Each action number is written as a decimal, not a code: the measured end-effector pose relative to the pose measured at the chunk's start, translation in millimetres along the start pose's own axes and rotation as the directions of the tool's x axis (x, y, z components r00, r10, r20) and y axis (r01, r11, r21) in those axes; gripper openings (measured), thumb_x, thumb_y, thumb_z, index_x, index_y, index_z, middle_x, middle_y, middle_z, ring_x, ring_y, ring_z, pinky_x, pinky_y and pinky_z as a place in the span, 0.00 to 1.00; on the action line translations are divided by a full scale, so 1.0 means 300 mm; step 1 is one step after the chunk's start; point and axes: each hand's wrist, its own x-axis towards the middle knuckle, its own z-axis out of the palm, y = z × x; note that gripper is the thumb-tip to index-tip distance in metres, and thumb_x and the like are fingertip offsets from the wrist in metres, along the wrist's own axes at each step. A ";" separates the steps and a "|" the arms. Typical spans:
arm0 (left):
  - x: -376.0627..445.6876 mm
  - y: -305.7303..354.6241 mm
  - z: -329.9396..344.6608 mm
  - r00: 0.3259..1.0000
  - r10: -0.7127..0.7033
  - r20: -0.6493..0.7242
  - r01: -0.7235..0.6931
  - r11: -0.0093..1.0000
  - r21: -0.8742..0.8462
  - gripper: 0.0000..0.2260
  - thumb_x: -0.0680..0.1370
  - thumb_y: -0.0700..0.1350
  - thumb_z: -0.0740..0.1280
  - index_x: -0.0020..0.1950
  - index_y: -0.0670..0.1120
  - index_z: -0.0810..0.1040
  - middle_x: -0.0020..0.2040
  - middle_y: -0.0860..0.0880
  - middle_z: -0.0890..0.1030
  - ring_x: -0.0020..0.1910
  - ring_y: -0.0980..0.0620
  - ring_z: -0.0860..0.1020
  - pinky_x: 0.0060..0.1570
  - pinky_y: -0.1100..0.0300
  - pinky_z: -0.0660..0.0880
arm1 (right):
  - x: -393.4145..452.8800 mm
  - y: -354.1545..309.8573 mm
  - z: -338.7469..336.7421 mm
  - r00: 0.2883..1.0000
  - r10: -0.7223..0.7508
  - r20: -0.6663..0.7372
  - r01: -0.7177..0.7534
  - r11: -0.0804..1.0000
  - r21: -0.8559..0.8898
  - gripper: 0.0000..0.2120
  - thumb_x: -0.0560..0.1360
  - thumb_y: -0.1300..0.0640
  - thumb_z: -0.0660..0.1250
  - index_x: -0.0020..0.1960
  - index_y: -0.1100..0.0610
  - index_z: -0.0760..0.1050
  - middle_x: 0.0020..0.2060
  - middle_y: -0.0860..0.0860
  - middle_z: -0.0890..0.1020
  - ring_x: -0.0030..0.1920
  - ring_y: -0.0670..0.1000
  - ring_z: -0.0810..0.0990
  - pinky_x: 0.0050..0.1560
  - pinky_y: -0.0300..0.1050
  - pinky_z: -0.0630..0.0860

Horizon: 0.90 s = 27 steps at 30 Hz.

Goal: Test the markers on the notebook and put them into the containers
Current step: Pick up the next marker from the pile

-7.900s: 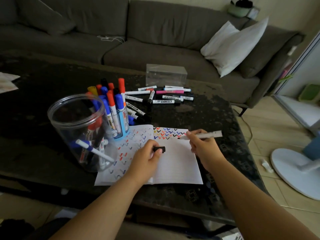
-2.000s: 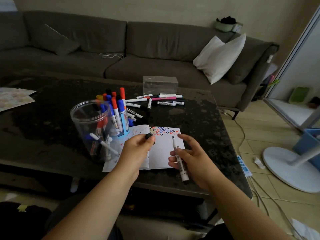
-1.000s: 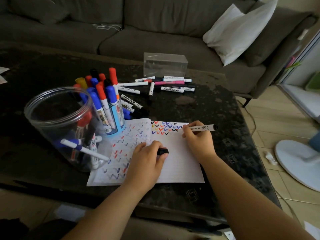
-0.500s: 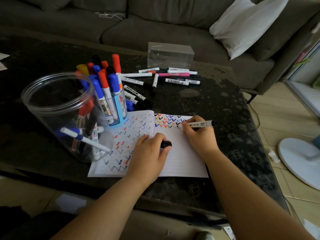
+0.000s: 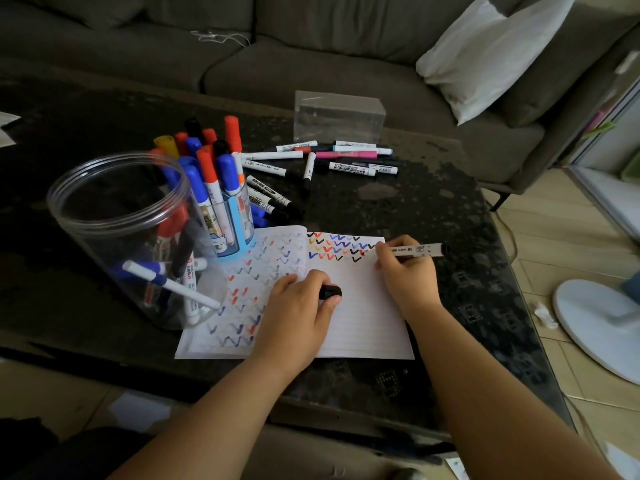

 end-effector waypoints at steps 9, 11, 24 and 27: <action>0.026 0.016 -0.039 0.962 -0.218 0.164 0.260 0.916 -0.307 0.03 0.79 0.49 0.62 0.52 0.54 0.73 0.51 0.56 0.76 0.53 0.58 0.72 0.50 0.65 0.66 | -0.080 -0.067 -0.076 0.983 0.069 0.168 -0.109 0.965 0.238 0.04 0.75 0.57 0.69 0.47 0.57 0.78 0.36 0.52 0.79 0.36 0.48 0.74 0.40 0.42 0.73; 0.026 0.046 -0.073 0.924 -0.324 0.203 0.382 0.777 -0.500 0.04 0.79 0.48 0.63 0.52 0.56 0.74 0.52 0.57 0.76 0.54 0.59 0.72 0.52 0.64 0.67 | -0.128 -0.099 -0.098 0.971 0.023 0.236 -0.099 0.943 0.318 0.02 0.76 0.61 0.67 0.47 0.59 0.78 0.35 0.53 0.79 0.34 0.48 0.73 0.37 0.41 0.72; -0.108 0.150 -0.250 0.926 -0.280 0.255 0.335 0.292 -0.896 0.06 0.77 0.39 0.64 0.49 0.45 0.80 0.38 0.48 0.84 0.40 0.53 0.82 0.53 0.56 0.76 | -0.384 -0.301 -0.172 0.940 -0.206 0.272 0.083 0.911 0.405 0.10 0.79 0.60 0.60 0.40 0.62 0.70 0.28 0.52 0.77 0.30 0.47 0.71 0.31 0.38 0.69; -0.130 0.162 -0.273 0.940 -0.234 0.246 0.318 0.347 -0.882 0.06 0.77 0.39 0.64 0.52 0.43 0.79 0.38 0.47 0.84 0.41 0.53 0.82 0.54 0.56 0.75 | -0.408 -0.312 -0.176 0.938 -0.203 0.279 0.078 0.913 0.401 0.09 0.79 0.60 0.61 0.41 0.63 0.70 0.28 0.52 0.77 0.30 0.47 0.72 0.31 0.37 0.69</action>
